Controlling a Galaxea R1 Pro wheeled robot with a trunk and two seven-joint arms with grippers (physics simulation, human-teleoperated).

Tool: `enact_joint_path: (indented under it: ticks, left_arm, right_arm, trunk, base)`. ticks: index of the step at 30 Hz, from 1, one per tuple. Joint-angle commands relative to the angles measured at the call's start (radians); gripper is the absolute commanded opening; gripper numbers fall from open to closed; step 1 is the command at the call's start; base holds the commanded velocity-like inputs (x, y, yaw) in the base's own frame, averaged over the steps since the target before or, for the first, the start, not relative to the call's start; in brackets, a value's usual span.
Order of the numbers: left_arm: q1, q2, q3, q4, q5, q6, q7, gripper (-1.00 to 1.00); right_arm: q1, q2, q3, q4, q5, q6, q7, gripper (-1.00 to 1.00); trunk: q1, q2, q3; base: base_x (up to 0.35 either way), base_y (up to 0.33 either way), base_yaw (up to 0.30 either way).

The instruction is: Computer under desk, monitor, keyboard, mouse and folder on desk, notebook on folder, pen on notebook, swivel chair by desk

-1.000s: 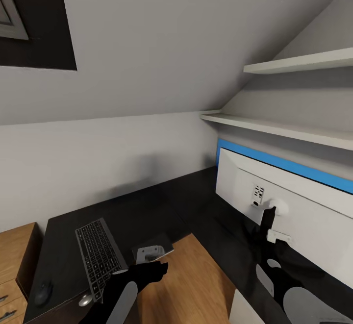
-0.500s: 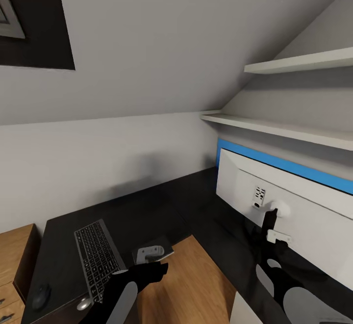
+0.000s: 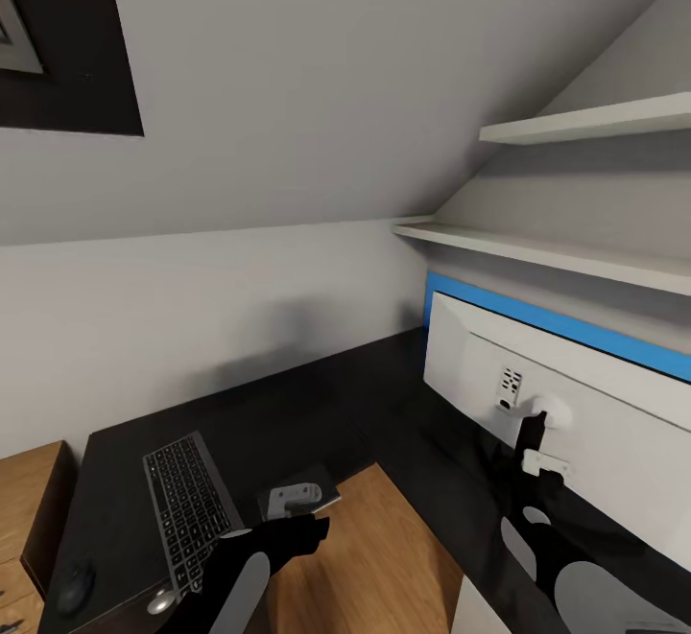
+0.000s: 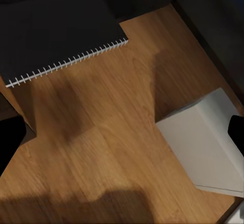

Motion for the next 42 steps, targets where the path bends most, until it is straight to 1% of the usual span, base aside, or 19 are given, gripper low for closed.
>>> enact_joint_path:
  ticks: [1,25,33,42]
  left_arm:
    - [-0.001,0.0,-0.001,0.0,0.01,0.002,0.01,1.0]
    - [-0.001,-0.002,-0.001,0.004,0.01,0.002,0.008,1.0]
    - [-0.001,-0.002,-0.002,0.004,0.01,0.002,0.008,1.0]
    - [-0.001,-0.002,-0.002,0.004,0.01,0.002,0.008,1.0]
  right_arm:
    - [-0.001,0.0,0.001,0.001,-0.009,-0.006,0.003,1.0]
    - [-0.001,0.0,0.0,0.001,-0.009,-0.006,0.003,1.0]
    - [-0.001,0.0,0.001,0.001,-0.009,-0.006,0.003,1.0]
    - [-0.001,0.0,0.001,0.001,-0.009,-0.004,0.003,1.0]
  trunk:
    - [0.0,-0.002,-0.002]
    - [0.0,-0.002,-0.002]
    - [0.0,-0.002,-0.002]
    - [0.0,-0.002,-0.002]
  base:
    - [0.011,0.0,0.0]
    - [0.021,-0.001,0.0]
    - [0.001,-0.111,0.0]
    - [0.0,-0.019,0.0]
